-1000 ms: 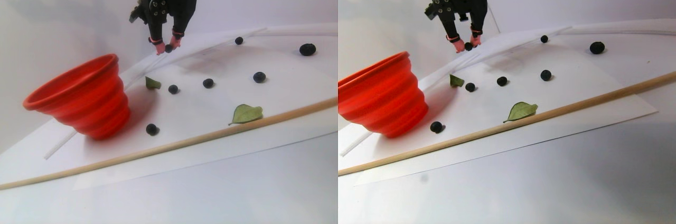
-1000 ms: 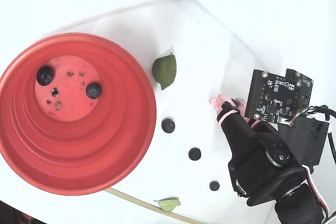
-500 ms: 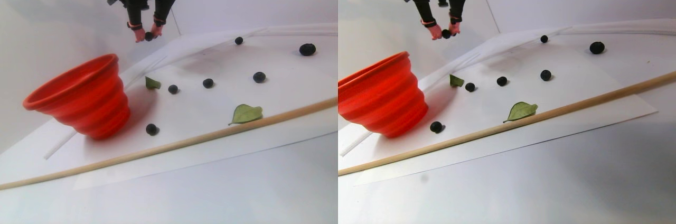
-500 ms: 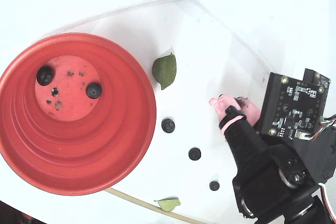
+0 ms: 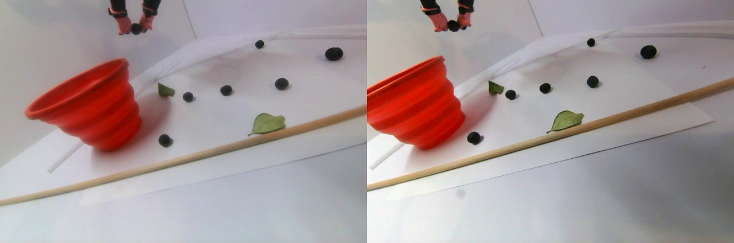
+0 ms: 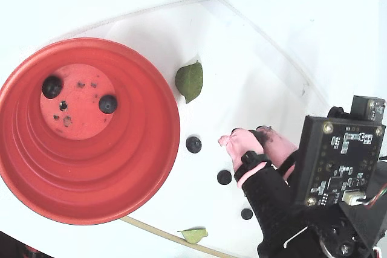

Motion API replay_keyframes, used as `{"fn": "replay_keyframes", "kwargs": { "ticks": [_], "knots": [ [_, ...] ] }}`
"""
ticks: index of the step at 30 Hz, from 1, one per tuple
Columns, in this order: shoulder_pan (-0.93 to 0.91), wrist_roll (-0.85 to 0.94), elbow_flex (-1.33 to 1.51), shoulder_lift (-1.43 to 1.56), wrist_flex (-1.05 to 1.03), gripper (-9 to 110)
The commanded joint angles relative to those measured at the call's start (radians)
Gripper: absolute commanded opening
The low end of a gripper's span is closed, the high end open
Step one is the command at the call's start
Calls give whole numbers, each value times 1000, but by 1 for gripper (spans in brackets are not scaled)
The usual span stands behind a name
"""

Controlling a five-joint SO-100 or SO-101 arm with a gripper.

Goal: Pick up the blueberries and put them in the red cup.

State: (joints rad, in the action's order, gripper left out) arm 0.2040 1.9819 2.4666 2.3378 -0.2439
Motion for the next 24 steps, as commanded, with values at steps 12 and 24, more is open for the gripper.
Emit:
{"fn": "replay_keyframes", "kwargs": {
  "ticks": [12, 24],
  "knots": [
    [137, -44, 35, 150, -63, 10],
    [252, -83, 109, 155, -71, 11]
  ]
}}
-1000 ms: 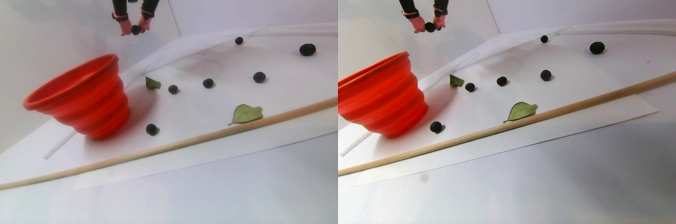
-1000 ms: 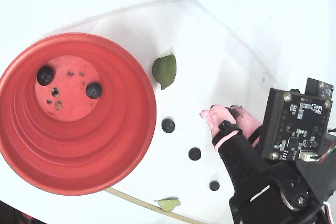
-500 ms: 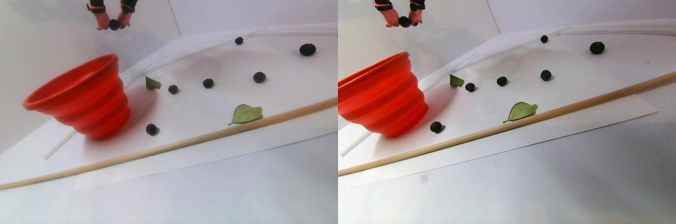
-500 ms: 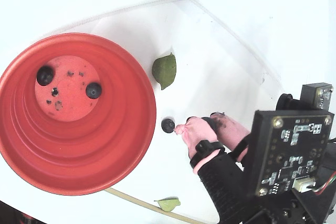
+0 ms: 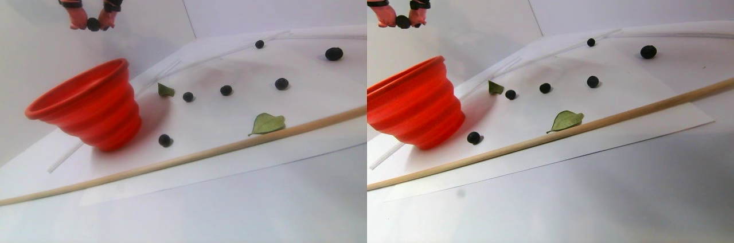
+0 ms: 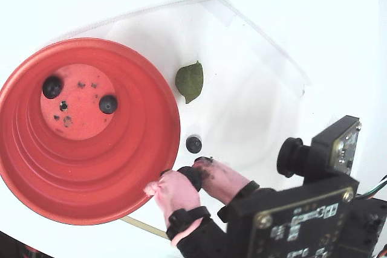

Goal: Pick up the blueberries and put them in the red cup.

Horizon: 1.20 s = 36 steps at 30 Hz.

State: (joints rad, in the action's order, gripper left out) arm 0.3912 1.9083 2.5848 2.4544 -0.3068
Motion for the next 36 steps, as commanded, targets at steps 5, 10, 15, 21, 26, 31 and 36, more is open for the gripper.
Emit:
{"fn": "replay_keyframes", "kwargs": {
  "ticks": [5, 10, 15, 21, 26, 31, 36],
  "knots": [
    [97, -29, -6, -14, 0, 11],
    [124, -48, -3, -74, 23, 11],
    [123, -57, 8, -166, 92, 11],
    [123, -63, 12, -224, 144, 11],
    [123, -75, -2, -278, 196, 12],
    [104, -78, -3, -262, 209, 16],
    [75, -66, -2, -218, 190, 17]
  ]
}}
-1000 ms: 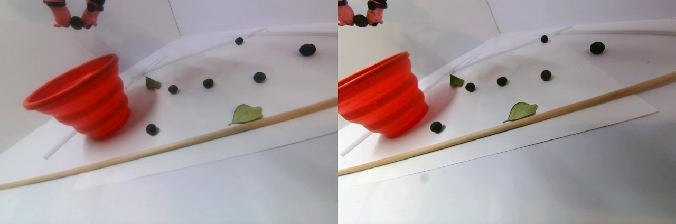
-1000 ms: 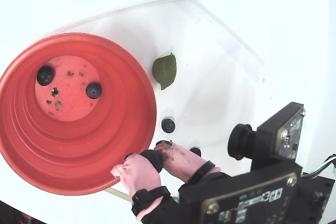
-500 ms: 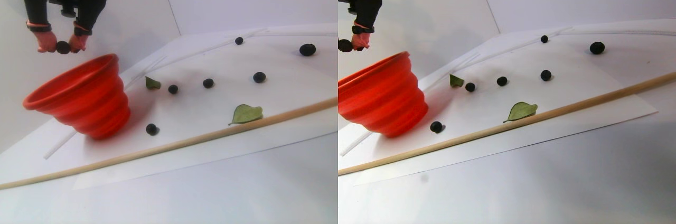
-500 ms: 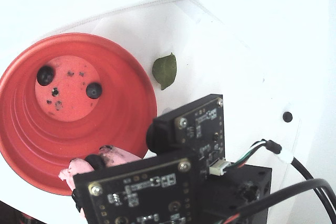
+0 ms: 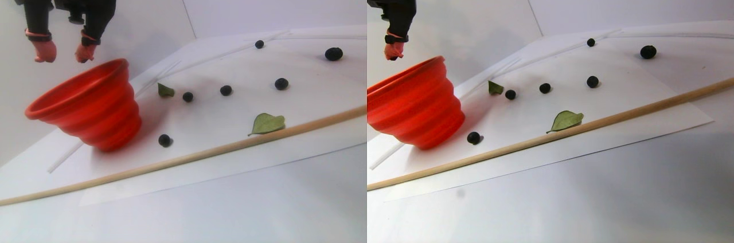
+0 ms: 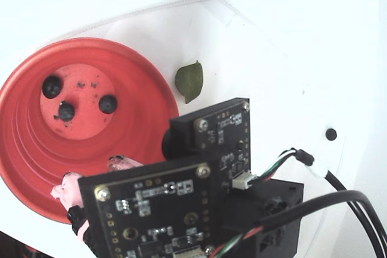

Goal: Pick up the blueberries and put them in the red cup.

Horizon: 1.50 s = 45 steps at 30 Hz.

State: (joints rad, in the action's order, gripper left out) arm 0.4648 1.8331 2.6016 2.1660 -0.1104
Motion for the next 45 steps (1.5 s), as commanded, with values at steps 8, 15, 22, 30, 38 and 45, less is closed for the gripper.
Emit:
{"fn": "replay_keyframes", "kwargs": {
  "ticks": [8, 15, 22, 30, 38, 45],
  "knots": [
    [-95, 43, -49, 118, -32, 16],
    [-179, 67, -95, 150, -83, 15],
    [-218, 43, -141, 201, -144, 15],
    [-275, 67, -146, 238, -170, 14],
    [-350, 114, -161, 244, -178, 14],
    [-402, 130, -179, 247, -189, 14]
  ]
}}
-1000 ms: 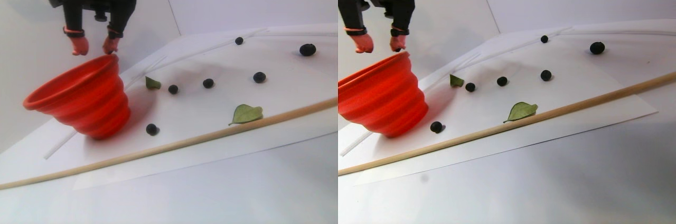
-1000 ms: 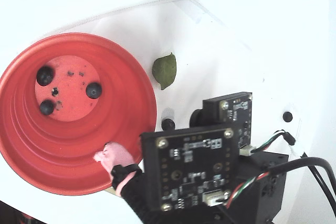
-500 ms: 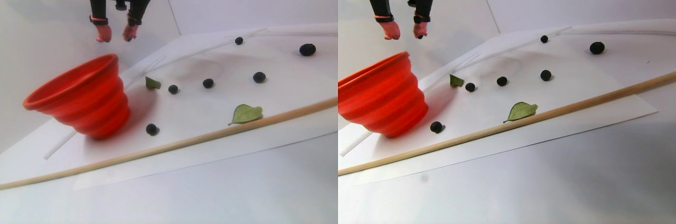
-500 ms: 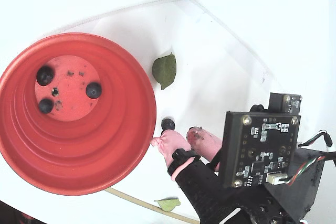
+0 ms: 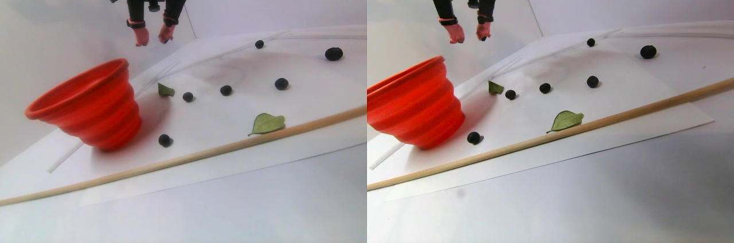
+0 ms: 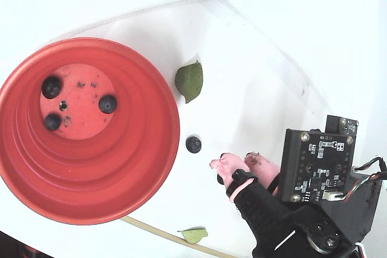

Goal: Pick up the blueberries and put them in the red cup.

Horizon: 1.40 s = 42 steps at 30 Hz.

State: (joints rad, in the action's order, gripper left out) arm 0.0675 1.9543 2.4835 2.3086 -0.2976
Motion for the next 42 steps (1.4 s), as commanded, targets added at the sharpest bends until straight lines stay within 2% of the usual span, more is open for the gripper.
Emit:
{"fn": "replay_keyframes", "kwargs": {
  "ticks": [1, 25, 42],
  "knots": [
    [-14, 14, -61, 104, -2, 14],
    [-126, 173, 74, 150, -18, 14],
    [-166, 282, 170, -23, 193, 14]
  ]
}}
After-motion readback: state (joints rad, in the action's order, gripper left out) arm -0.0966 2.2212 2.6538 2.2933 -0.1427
